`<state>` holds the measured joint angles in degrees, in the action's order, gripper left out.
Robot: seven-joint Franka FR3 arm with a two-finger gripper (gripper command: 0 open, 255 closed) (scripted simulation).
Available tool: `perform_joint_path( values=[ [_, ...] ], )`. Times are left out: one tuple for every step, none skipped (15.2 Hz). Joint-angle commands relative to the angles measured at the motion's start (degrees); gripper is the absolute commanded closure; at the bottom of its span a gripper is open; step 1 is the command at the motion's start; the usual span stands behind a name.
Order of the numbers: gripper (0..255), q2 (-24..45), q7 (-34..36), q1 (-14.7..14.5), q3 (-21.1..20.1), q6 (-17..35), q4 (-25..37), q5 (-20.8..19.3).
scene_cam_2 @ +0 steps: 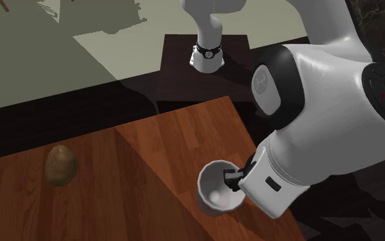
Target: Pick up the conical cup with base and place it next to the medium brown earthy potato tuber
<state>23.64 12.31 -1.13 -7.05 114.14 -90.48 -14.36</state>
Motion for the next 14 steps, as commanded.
perform_joint_path(
  values=[
    [255, 0.0, 0.0, 0.0, 0.0, 0.0, 0.0, 0.0],
    [255, 0.0, 0.0, 0.0, 0.0, 0.0, 0.0, 0.0],
    [255, 0.0, 0.0, 0.0, 0.0, 0.0, -0.01, 0.0],
    [255, 0.0, 0.0, 0.0, 0.0, 0.0, -0.01, 0.0],
    [255, -0.01, 0.0, 0.0, 0.0, 0.0, -0.01, 0.0],
    [255, -0.01, 0.0, 0.0, 0.0, 0.0, -0.01, 0.0],
    [255, 0.0, 0.0, 0.0, 0.0, 0.01, 0.0, 0.0],
    [255, -0.21, -0.15, 0.0, -0.03, -0.65, 0.45, 0.09],
    [255, -0.42, -0.29, -0.01, -0.06, -1.31, 0.92, 0.17],
    [255, -0.59, -0.43, -0.02, -0.08, -1.98, 1.43, 0.25],
    [255, -0.77, -0.57, -0.03, -0.11, -2.65, 1.94, 0.33],
    [255, -0.94, -0.72, -0.04, -0.13, -3.33, 2.46, 0.4],
    [255, -1.09, -0.86, -0.05, -0.16, -4.01, 3.01, 0.47],
    [255, -1.23, -1.0, -0.07, -0.18, -4.7, 3.57, 0.54]
  ],
)
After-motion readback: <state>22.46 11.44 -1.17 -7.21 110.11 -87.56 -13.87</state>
